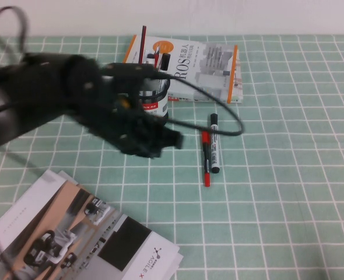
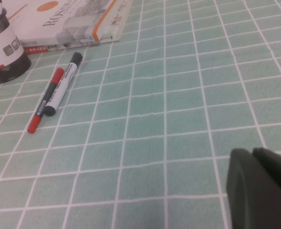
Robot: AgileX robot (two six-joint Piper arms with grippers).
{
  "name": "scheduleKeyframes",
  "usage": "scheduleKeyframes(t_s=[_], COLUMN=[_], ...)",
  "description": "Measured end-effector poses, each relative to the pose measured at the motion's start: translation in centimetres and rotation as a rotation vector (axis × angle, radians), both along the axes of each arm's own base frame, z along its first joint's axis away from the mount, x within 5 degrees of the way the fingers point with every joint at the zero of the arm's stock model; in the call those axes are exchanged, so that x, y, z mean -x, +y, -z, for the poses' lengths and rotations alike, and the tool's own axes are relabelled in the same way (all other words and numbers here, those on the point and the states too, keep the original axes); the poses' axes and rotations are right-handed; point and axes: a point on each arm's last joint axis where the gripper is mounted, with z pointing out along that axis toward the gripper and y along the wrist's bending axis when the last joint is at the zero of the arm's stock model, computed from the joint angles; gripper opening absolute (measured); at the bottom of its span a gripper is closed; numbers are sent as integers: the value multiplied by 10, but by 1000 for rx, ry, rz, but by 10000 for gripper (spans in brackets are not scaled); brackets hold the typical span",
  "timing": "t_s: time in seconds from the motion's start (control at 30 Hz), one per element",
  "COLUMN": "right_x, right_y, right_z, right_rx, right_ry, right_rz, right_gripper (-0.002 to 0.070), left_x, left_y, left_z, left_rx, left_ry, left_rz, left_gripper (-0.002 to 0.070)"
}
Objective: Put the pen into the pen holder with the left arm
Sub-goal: Pick up the pen on the table
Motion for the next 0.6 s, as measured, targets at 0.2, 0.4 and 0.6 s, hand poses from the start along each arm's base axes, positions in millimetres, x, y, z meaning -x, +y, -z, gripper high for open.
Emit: scheduleKeyframes(t_s=[0.2,0.4,0.6], right_x=[0,0,0], right_y=[0,0,0], right_z=[0,0,0], right_rx=[0,0,0], right_ry=[0,0,0], right_rz=[0,0,0], right_gripper=[-20,-20,-20], left_x=[-26,-47,-63], left_y=[-57,-87,-100], left_z=[13,25,41], left_rx=[-96,-140,-156], left_ry=[58,91,121], left_rz=[41,62,63], left_gripper=[-3,8,213])
